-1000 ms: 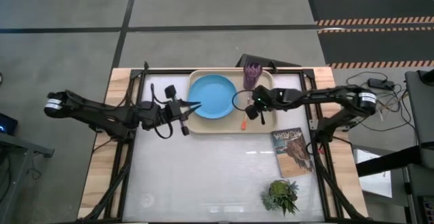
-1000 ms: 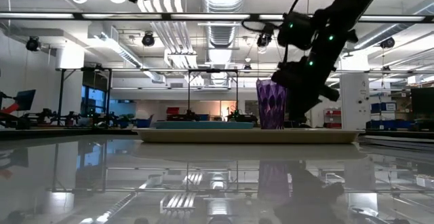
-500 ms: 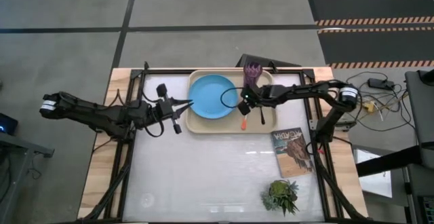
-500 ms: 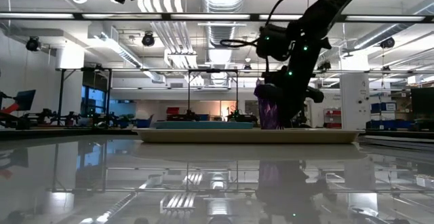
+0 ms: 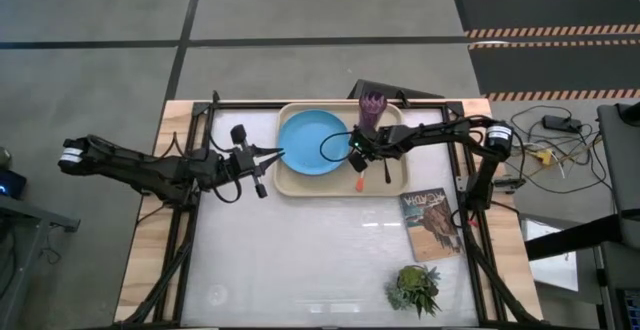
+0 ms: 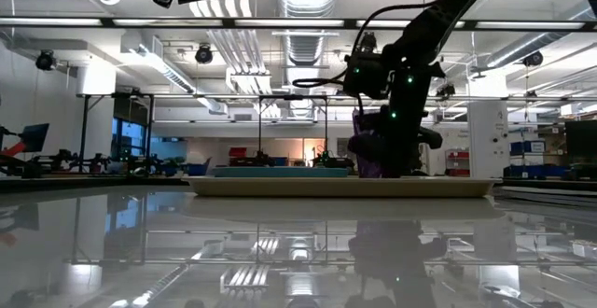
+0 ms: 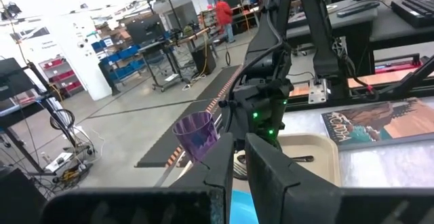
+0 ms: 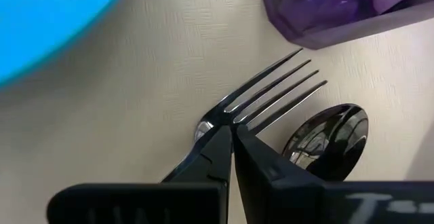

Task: Pick and place plate/cup/fork/spoon on tray
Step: Put the orange fork to the right of the plate on the tray

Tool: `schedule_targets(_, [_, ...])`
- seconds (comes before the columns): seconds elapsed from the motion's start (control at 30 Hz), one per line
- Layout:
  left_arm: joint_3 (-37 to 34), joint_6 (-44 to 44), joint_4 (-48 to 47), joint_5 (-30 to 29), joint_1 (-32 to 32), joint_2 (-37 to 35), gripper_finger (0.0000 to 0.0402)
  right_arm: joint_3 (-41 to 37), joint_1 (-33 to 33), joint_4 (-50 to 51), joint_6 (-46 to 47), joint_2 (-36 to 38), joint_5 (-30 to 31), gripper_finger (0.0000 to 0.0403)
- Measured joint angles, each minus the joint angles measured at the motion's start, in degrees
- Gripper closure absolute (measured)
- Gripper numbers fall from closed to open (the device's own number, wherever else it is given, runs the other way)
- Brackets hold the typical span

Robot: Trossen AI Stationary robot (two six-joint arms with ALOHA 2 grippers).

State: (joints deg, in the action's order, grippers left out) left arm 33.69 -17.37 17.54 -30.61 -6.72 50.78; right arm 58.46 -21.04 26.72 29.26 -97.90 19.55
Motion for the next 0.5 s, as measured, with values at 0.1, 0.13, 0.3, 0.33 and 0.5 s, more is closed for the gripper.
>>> schedule_targets(0.1, [0.0, 0.0, 0.0, 0.0, 0.0, 0.0, 0.0379, 0.0, 0.0, -0.6, -1.6, -0.4, 0.1, 0.0394])
schedule_targets(0.13, [0.0, 0.0, 0.1, 0.0, 0.0, 0.0, 0.0379, 0.0, 0.0, -1.0, -2.5, -0.4, 0.1, 0.0394])
schedule_targets(0.3, [0.0, 0.0, 0.5, 0.0, 0.0, 0.0, 0.0379, -0.1, 0.0, -4.3, -6.6, -0.5, 0.0, 0.0394])
schedule_targets(0.33, [0.0, 0.0, 0.5, 0.0, 0.0, 0.0, 0.0379, 0.0, 0.0, -4.7, -7.3, -0.5, -0.1, 0.0394])
schedule_targets(0.5, [0.0, 0.0, 0.5, -0.1, 0.0, 0.0, 0.0379, 0.7, 0.1, -5.1, -9.7, -0.4, -0.1, 0.0394])
